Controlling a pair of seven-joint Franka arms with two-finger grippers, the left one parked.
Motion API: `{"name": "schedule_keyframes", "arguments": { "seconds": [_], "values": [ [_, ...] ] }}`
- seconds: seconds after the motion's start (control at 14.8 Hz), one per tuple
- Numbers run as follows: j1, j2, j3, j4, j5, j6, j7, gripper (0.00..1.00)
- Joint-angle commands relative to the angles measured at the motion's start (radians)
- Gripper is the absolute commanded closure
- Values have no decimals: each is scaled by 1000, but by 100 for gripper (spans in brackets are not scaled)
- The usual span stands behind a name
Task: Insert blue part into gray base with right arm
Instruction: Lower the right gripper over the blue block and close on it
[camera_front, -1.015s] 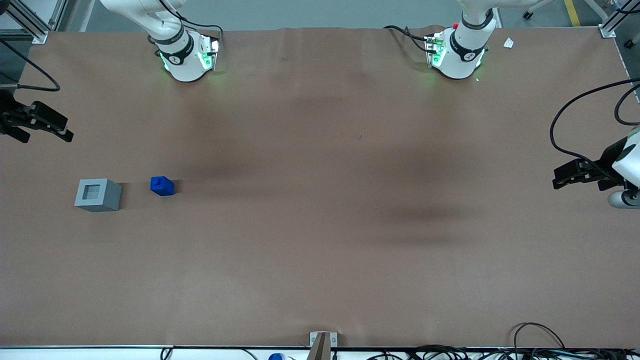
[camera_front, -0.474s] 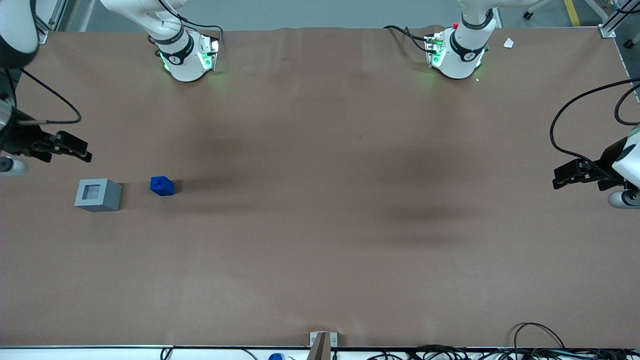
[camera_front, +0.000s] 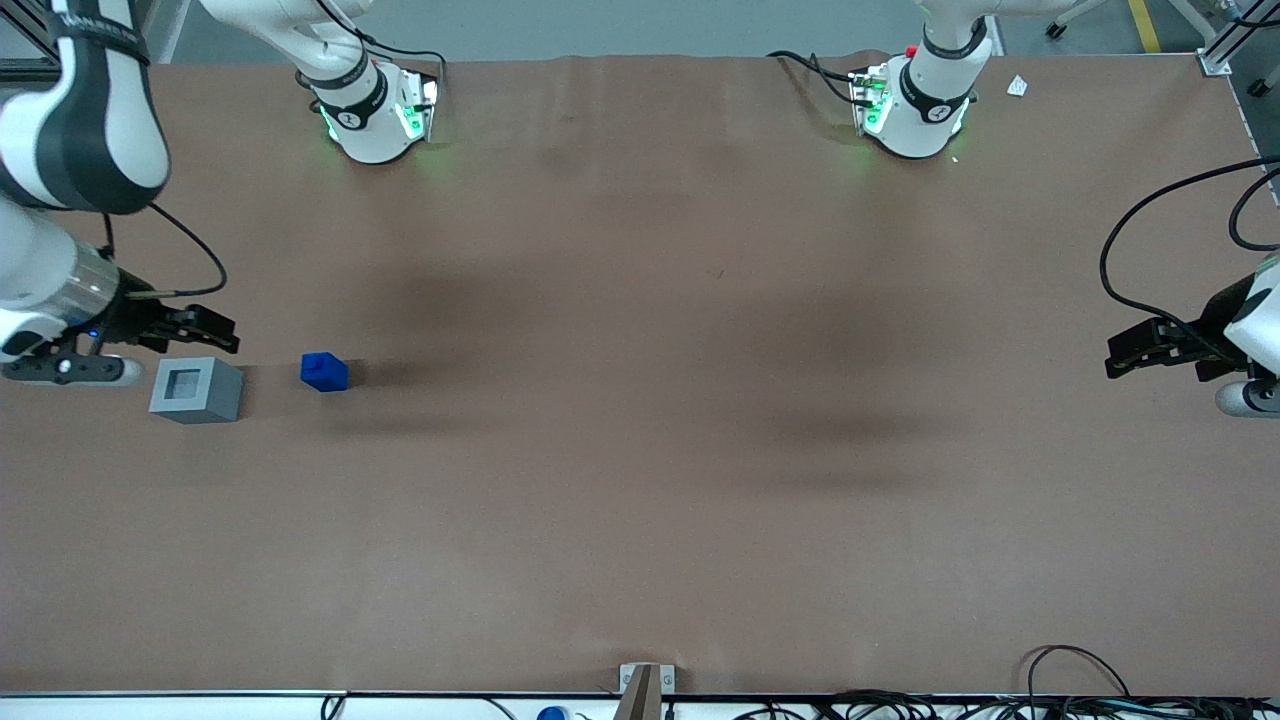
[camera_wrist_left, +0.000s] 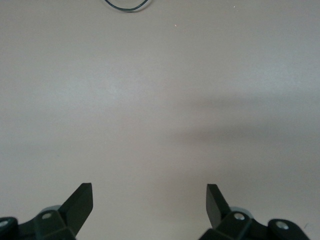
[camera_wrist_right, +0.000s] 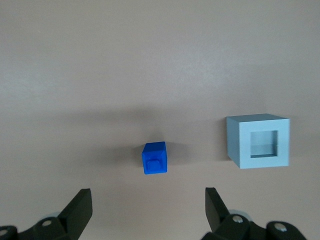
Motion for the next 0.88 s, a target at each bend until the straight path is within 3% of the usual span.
{"name": "schedule_keyframes", "arguments": {
  "seconds": [0.0,0.41,0.81],
  "values": [
    [0,-13,7,-118,-4,101,-11,3],
    [29,36,8,-281,-13,299,-14,8],
    [37,117,10,-298,-13,351,-14,13]
  ]
}}
